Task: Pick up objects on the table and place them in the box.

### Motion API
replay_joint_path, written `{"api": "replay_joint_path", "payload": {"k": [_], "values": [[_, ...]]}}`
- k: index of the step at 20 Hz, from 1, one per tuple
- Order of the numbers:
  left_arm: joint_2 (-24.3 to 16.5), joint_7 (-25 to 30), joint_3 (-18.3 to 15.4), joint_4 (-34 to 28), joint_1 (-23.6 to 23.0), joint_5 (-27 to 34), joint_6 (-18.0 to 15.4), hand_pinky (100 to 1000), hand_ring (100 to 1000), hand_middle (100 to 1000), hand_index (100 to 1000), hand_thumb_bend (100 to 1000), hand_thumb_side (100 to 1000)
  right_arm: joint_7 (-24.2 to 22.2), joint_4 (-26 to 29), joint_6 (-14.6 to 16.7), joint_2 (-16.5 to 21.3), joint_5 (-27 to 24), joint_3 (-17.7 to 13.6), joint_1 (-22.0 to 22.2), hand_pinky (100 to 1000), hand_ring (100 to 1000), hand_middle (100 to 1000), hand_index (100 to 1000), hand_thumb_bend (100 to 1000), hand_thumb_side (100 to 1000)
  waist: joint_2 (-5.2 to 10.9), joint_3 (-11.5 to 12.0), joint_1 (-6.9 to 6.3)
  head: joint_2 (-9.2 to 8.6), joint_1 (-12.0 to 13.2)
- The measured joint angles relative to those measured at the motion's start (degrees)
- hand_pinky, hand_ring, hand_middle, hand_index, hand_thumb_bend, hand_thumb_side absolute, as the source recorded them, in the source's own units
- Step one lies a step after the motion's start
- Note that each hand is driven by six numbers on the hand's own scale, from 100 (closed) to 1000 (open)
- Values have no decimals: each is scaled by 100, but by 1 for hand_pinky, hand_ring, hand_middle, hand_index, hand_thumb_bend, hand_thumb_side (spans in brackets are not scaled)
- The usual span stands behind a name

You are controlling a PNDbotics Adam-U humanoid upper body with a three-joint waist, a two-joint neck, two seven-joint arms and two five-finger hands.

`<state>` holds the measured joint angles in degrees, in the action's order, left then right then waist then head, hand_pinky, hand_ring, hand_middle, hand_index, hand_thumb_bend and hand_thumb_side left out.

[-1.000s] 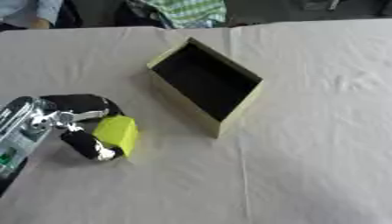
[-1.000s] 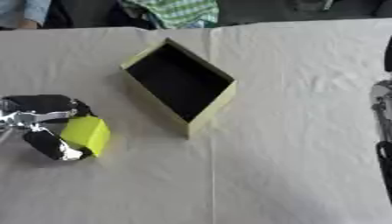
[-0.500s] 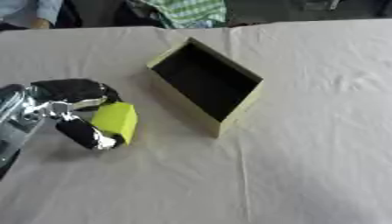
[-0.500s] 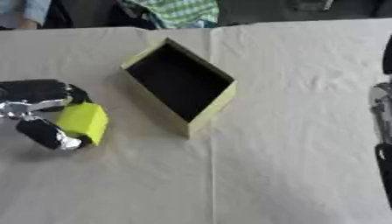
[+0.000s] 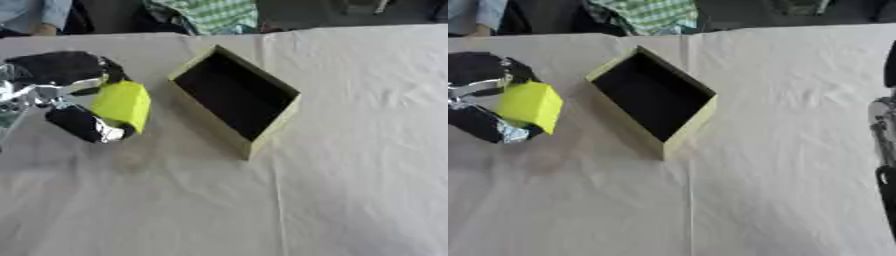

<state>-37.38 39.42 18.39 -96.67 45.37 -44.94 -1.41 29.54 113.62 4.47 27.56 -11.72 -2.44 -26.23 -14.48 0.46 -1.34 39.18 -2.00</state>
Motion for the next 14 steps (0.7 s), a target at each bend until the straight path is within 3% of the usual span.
{"api": "replay_joint_path", "payload": {"k": [8, 14], "values": [[1131, -686, 22, 854, 920, -838, 29, 757, 643, 632, 692, 100, 508, -18, 0, 22, 0, -34, 2, -118, 734, 732, 500, 803, 100, 710, 0, -48, 2, -1, 88], [1956, -1089, -72, 1759, 1286, -1585, -109, 750, 630, 617, 688, 100, 510, -42, 0, 42, -13, -87, 14, -210, 734, 733, 500, 803, 100, 710, -6, -145, 2, -15, 178]]}}
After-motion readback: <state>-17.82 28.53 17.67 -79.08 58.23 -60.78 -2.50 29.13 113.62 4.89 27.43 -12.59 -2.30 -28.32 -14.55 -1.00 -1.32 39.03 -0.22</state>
